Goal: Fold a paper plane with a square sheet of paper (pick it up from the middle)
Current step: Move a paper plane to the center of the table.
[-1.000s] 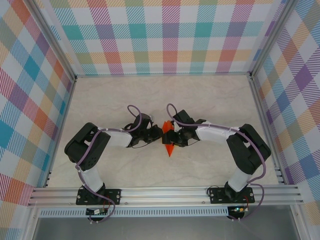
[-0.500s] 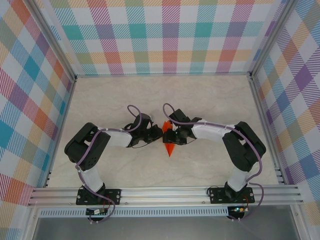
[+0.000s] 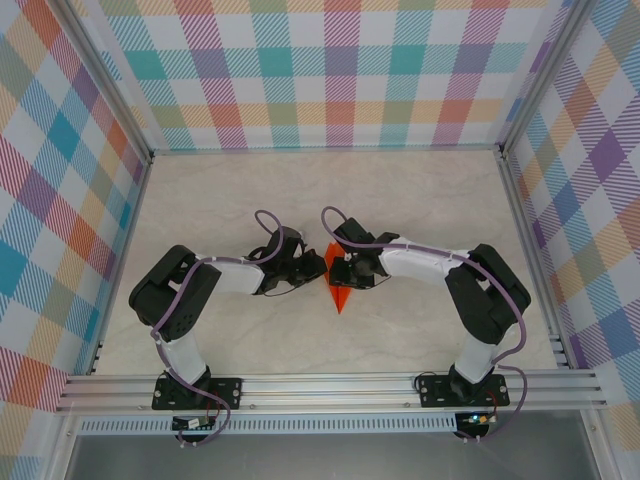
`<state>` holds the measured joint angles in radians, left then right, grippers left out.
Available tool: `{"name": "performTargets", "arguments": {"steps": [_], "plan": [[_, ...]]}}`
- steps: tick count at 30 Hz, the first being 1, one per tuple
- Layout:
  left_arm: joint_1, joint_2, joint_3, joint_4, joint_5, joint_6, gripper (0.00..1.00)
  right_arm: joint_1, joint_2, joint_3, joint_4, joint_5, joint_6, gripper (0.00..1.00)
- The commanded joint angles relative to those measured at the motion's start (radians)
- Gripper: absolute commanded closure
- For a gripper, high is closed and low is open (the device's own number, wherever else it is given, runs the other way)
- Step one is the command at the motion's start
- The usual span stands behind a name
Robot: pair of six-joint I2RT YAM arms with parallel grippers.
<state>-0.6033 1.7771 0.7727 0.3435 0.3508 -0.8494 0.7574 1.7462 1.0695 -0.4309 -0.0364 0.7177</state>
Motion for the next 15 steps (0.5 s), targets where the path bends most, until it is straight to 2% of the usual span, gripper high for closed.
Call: {"name": "performTargets", "arguments": {"steps": [1, 9, 15], "plan": [[0.009, 0.002, -0.002, 0.001, 0.002, -0.005, 0.91, 0.013, 0.019, 0.030, -0.045, 0.030, 0.024, 0.69], [0.008, -0.005, -0.003, -0.005, 0.001, -0.005, 0.90, 0.019, 0.060, 0.059, -0.061, 0.041, 0.047, 0.72], [0.010, -0.044, -0.012, -0.027, -0.024, -0.010, 0.82, 0.020, 0.072, 0.066, -0.067, 0.057, 0.064, 0.75]]}}
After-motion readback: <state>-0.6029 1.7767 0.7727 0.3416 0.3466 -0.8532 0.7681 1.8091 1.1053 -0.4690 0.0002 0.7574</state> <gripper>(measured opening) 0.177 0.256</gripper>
